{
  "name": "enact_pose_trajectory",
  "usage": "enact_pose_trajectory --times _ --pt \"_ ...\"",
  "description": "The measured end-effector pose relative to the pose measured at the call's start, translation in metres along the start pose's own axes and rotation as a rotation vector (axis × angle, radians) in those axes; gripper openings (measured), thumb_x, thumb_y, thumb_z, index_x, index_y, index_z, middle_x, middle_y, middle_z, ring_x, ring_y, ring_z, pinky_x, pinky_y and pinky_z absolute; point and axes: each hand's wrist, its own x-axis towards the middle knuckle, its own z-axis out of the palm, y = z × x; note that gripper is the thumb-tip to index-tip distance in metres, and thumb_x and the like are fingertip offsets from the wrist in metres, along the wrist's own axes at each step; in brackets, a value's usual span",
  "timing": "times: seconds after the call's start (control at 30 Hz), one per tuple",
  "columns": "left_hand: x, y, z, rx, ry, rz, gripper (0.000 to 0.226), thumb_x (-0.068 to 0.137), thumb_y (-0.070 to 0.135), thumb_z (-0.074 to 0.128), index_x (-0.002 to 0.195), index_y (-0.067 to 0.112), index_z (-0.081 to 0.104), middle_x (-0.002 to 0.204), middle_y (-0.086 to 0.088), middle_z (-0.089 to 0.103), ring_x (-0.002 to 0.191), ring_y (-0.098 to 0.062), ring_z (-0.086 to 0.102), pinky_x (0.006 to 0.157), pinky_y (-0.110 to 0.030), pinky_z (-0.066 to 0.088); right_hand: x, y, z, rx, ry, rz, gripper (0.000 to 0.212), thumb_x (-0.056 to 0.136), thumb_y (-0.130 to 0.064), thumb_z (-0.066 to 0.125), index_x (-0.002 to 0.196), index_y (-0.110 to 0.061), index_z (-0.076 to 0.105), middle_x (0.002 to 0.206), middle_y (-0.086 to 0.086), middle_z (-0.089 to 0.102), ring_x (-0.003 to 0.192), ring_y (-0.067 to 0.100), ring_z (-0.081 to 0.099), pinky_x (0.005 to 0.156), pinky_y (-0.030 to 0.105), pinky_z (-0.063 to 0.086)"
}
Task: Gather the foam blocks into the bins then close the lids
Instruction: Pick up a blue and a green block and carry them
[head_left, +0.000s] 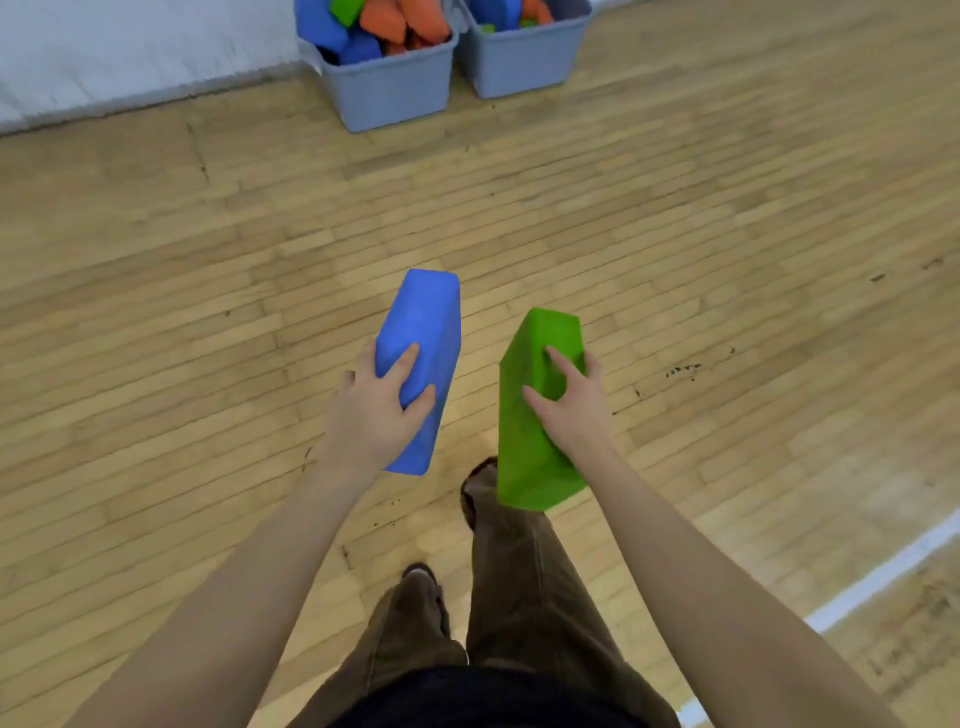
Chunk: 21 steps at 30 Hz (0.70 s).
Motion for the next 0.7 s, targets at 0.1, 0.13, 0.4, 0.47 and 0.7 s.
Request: enact_pose_trajectory --times 0.1,0.13,0.4,0.47,0.7 --pt "0.080 0.032 0.009 0.009 -0.047 0.055 0.061 0.084 0.058 0.035 0.141 0.038 0.037 0.152 -0.005 0.025 0.116 -0.033 0.044 0.091 -0.040 0.044 0.069 0.010 -0.017 -0.020 0.029 0.062 0.066 0.082 -0.052 0.060 0.141 -0.044 0.032 0.156 0.001 0.012 0.122 0.029 0.049 0.080 0.039 0.053" --pt "0.106 0.045 0.010 0.017 -0.049 0.073 0.063 0.081 0.059 0.032 0.141 0.038 0.037 0.151 -0.005 0.026 0.116 -0.032 0.045 0.091 -0.040 0.044 0.095 0.012 -0.022 -0.015 0.028 0.070 0.067 0.081 -0.052 0.060 0.141 -0.044 0.032 0.156 0.001 0.012 0.119 0.029 0.051 0.079 0.039 0.054" --pt "0.310 0.130 -0.008 0.055 -0.007 0.067 0.063 0.079 0.059 0.034 0.134 0.031 0.050 0.145 -0.012 0.038 0.098 -0.037 0.052 0.075 -0.040 0.048 0.314 -0.036 -0.095 -0.032 -0.016 0.038 0.066 0.084 -0.046 0.061 0.143 -0.041 0.032 0.156 0.003 0.011 0.128 0.031 0.042 0.089 0.040 0.048" --pt "0.346 0.140 -0.016 0.036 -0.025 0.009 0.062 0.080 0.057 0.038 0.137 0.033 0.046 0.148 -0.009 0.033 0.105 -0.035 0.049 0.077 -0.043 0.050 0.363 -0.063 -0.111 -0.048 -0.031 0.004 0.066 0.085 -0.044 0.062 0.143 -0.041 0.032 0.157 0.003 0.011 0.131 0.030 0.038 0.094 0.040 0.045" --pt "0.466 0.149 -0.040 0.022 -0.049 -0.221 0.055 0.091 0.051 0.045 0.142 0.037 0.033 0.153 -0.003 0.021 0.118 -0.031 0.040 0.090 -0.039 0.043 0.520 -0.157 -0.135 -0.021 -0.077 -0.137 0.067 0.083 -0.042 0.064 0.144 -0.035 0.036 0.155 0.007 0.017 0.132 0.029 0.038 0.100 0.040 0.040"
